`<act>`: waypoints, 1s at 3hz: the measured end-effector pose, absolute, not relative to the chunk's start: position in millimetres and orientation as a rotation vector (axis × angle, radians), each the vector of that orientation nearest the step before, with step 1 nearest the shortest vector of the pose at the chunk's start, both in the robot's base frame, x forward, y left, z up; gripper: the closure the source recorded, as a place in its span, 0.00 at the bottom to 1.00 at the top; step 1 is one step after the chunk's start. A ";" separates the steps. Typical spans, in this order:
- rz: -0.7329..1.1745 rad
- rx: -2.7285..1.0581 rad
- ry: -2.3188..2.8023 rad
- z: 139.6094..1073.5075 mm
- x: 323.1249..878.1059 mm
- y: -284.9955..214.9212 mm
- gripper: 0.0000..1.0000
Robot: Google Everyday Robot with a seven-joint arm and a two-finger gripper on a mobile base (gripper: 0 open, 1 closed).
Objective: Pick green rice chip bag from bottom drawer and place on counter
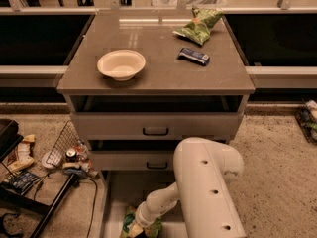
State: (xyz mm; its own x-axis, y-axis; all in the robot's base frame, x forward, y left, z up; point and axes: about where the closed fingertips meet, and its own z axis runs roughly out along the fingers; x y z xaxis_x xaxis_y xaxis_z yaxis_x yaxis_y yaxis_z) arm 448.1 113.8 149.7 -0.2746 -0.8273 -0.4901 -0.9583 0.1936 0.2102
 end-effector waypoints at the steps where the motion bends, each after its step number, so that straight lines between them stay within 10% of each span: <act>1: 0.712 -1.721 2.184 144.7 439.1 133.9 0.70; 3: 0.720 -1.743 2.156 146.8 436.0 152.1 1.00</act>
Offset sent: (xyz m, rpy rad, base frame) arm -0.0107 0.0585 0.0026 0.0286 -0.0254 0.0627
